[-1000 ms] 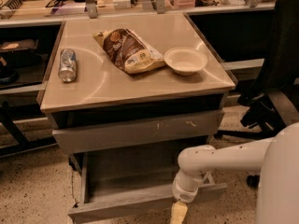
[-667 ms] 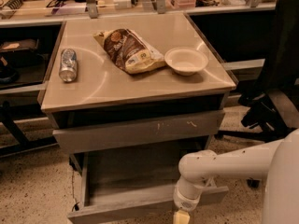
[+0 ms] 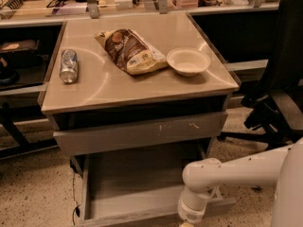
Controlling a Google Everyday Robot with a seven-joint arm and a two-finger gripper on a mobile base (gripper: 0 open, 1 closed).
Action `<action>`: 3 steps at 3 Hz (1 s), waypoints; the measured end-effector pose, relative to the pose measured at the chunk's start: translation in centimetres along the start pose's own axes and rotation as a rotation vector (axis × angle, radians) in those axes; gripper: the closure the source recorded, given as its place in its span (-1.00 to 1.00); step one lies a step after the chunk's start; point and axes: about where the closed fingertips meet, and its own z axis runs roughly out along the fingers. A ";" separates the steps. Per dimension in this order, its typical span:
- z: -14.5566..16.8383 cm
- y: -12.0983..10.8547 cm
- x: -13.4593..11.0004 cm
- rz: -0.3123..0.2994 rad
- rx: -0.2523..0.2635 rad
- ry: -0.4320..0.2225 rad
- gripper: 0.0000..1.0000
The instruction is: Open middle drawer
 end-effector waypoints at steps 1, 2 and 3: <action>0.0 0.7 0.3 0.003 -0.010 0.004 -1.00; 0.5 2.7 1.3 0.016 -0.033 0.012 -1.00; 0.6 5.6 3.2 0.058 -0.047 0.008 -1.00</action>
Offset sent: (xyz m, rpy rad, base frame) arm -0.0579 -0.0158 0.0064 -0.0201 0.0701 -0.0110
